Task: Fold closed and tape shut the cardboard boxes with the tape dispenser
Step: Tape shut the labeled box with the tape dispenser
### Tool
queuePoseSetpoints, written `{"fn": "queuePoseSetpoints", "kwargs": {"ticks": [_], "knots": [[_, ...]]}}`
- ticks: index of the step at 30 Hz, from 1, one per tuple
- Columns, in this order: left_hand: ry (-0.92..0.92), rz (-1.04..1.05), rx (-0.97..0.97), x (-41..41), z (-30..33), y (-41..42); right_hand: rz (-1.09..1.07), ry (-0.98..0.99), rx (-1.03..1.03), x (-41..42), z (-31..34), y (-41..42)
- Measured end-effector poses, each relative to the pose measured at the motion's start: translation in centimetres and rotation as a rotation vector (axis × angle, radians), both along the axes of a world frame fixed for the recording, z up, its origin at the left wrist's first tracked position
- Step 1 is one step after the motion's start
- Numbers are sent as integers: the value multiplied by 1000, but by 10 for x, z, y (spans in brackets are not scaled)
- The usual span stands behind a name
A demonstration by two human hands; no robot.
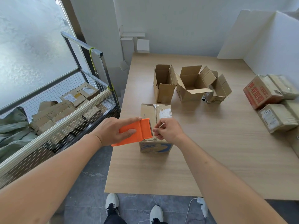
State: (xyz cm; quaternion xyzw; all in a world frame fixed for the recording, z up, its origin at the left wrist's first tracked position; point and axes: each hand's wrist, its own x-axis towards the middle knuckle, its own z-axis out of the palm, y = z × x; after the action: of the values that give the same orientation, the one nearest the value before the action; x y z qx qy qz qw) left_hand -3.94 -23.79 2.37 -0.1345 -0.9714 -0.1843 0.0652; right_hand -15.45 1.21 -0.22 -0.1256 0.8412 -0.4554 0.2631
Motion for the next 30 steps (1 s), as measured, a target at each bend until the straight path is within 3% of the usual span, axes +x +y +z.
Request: {"fn": "queuePoseSetpoints", "kwargs": {"ticks": [30], "knots": [[-129, 48, 62, 13, -8, -17, -235, 2, 123, 3, -24, 71]]}}
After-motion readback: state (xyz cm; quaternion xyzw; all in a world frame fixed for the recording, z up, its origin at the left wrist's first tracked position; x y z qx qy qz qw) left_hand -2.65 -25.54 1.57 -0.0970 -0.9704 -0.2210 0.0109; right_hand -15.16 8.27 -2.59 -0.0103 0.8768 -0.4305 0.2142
